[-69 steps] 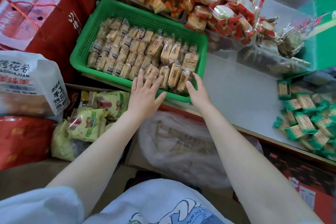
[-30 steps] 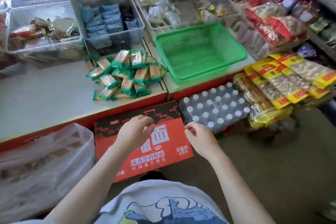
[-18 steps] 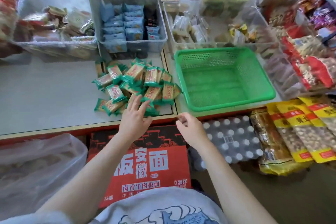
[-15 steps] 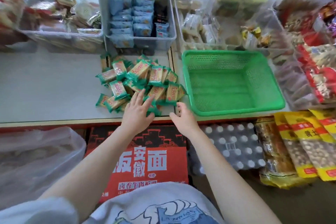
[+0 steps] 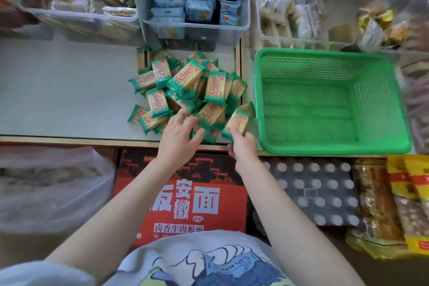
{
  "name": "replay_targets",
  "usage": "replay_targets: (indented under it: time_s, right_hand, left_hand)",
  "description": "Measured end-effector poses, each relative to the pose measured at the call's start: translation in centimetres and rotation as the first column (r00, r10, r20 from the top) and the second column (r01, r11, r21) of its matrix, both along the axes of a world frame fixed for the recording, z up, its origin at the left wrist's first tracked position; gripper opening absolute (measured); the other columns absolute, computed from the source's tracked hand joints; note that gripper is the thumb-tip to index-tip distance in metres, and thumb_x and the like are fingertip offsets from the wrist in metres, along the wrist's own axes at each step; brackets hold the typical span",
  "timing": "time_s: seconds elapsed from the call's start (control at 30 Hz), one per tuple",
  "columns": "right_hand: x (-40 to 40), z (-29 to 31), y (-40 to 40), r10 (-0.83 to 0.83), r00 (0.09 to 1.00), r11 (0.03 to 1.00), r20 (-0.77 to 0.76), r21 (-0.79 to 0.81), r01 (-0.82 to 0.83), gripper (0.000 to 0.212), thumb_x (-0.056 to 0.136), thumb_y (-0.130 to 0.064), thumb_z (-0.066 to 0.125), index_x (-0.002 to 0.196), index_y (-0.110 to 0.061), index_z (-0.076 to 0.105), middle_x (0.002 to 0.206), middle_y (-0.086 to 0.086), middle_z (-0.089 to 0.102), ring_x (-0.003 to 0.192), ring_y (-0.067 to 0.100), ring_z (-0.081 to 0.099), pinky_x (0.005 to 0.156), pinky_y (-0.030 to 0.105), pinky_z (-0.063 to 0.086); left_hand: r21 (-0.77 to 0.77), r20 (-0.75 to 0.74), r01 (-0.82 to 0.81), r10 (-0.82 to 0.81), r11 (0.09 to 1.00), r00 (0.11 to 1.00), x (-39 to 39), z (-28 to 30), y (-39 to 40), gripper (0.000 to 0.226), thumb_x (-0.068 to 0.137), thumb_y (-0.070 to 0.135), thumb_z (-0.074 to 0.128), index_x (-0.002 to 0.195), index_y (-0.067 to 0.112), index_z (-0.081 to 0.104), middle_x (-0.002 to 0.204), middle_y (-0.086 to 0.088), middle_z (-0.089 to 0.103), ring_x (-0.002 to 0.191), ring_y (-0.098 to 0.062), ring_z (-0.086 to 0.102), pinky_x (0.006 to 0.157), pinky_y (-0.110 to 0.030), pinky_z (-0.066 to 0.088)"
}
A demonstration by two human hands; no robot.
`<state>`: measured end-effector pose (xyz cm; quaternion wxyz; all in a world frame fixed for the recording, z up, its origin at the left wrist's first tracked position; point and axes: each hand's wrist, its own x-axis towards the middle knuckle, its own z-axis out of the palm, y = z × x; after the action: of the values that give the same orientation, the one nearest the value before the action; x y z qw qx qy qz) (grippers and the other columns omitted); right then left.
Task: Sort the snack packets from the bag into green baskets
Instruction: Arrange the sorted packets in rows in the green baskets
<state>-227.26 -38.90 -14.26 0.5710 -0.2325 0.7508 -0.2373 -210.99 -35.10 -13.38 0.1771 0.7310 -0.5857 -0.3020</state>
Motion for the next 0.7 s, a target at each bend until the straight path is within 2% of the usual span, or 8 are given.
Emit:
replay_targets:
  time_s: [0.1, 0.17, 0.23, 0.3, 0.4, 0.53, 0.6, 0.7]
  right_hand:
    - [-0.3, 1.8, 3.4, 0.119, 0.982, 0.992, 0.143, -0.059, -0.112, 0.020, 0.104, -0.034, 0.053, 0.108, -0.020, 0.066, 0.093, -0.001, 0.070, 0.066, 0.013, 0.058, 0.059, 0.028, 0.048]
    - [-0.2, 2.6, 4.4, 0.316, 0.926, 0.949, 0.206, -0.084, -0.305, 0.027, 0.107, -0.034, 0.046, 0.110, -0.020, 0.069, 0.094, 0.000, 0.074, 0.071, 0.015, 0.064, 0.067, 0.032, 0.051]
    - [0.0, 2.7, 3.9, 0.407, 0.904, 0.913, 0.133, -0.073, -0.401, 0.032, 0.108, -0.031, 0.041, 0.103, -0.016, 0.070, 0.086, 0.002, 0.071, 0.071, 0.016, 0.064, 0.067, 0.031, 0.051]
    - [0.2, 2.2, 2.5, 0.359, 0.933, 0.932, 0.010, -0.057, -0.358, 0.026, 0.107, -0.028, 0.045, 0.098, -0.014, 0.065, 0.085, 0.003, 0.065, 0.073, 0.016, 0.062, 0.067, 0.031, 0.051]
    - [1.0, 1.2, -0.6, 0.294, 0.950, 0.953, -0.106, -0.047, -0.300, 0.025, 0.100, -0.034, 0.057, 0.116, -0.015, 0.055, 0.111, 0.003, 0.062, 0.099, 0.019, 0.062, 0.086, 0.035, 0.053]
    - [4.2, 0.0, -3.8, 0.222, 0.970, 0.975, -0.103, 0.021, -0.221, 0.086, 0.090, -0.050, 0.068, 0.153, -0.008, 0.027, 0.151, 0.007, 0.042, 0.136, 0.028, 0.045, 0.107, 0.040, 0.039]
    - [5.3, -0.6, -4.3, 0.174, 0.978, 0.985, -0.112, 0.011, -0.174, 0.094, 0.086, -0.048, 0.075, 0.153, -0.006, 0.024, 0.153, 0.010, 0.042, 0.138, 0.029, 0.044, 0.109, 0.040, 0.038]
    - [5.2, -0.7, -4.2, 0.184, 0.975, 0.983, -0.128, 0.014, -0.184, 0.083, 0.084, -0.042, 0.080, 0.144, -0.006, 0.035, 0.144, 0.008, 0.049, 0.131, 0.030, 0.049, 0.096, 0.035, 0.040]
  left_hand:
    - [0.196, -0.353, -0.172, 0.233, 0.965, 0.906, -0.7, 0.3, 0.3, 0.032, 0.097, 0.047, 0.058, 0.112, 0.021, 0.071, 0.117, 0.004, 0.067, 0.114, -0.015, 0.059, 0.096, -0.033, 0.047]
    - [0.443, -0.605, -0.147, 0.416, 0.884, 0.679, -1.0, 0.3, 0.6, 0.033, 0.094, 0.050, 0.063, 0.108, 0.022, 0.072, 0.106, 0.002, 0.075, 0.104, -0.019, 0.069, 0.098, -0.042, 0.053]
    - [0.548, -0.673, -0.167, 0.551, 0.819, 0.493, -0.7, 0.1, 1.1, 0.030, 0.094, 0.041, 0.066, 0.108, 0.015, 0.072, 0.103, -0.008, 0.076, 0.101, -0.028, 0.072, 0.099, -0.053, 0.052]
    - [0.579, -0.665, -0.243, 0.624, 0.778, 0.411, 0.2, -0.5, 1.5, 0.027, 0.096, 0.036, 0.065, 0.111, 0.013, 0.069, 0.106, -0.010, 0.075, 0.103, -0.030, 0.071, 0.100, -0.056, 0.051]
    - [0.596, -0.651, -0.280, 0.657, 0.753, 0.381, 1.6, -1.3, 1.8, 0.025, 0.098, 0.033, 0.062, 0.115, 0.014, 0.064, 0.108, -0.009, 0.075, 0.102, -0.027, 0.072, 0.099, -0.053, 0.053]
    - [0.584, -0.648, -0.282, 0.646, 0.761, 0.404, 2.8, -1.8, 1.5, 0.024, 0.098, 0.032, 0.062, 0.118, 0.018, 0.063, 0.110, -0.007, 0.075, 0.099, -0.022, 0.073, 0.094, -0.047, 0.056]
    - [0.590, -0.638, -0.298, 0.659, 0.751, 0.398, 2.9, -1.6, 1.3, 0.023, 0.098, 0.033, 0.063, 0.117, 0.021, 0.063, 0.110, -0.004, 0.075, 0.100, -0.021, 0.073, 0.092, -0.045, 0.057]
    - [0.610, -0.631, -0.309, 0.683, 0.730, 0.367, 3.2, -1.7, 1.2, 0.021, 0.097, 0.032, 0.063, 0.116, 0.022, 0.063, 0.110, -0.003, 0.074, 0.099, -0.020, 0.073, 0.088, -0.040, 0.058]
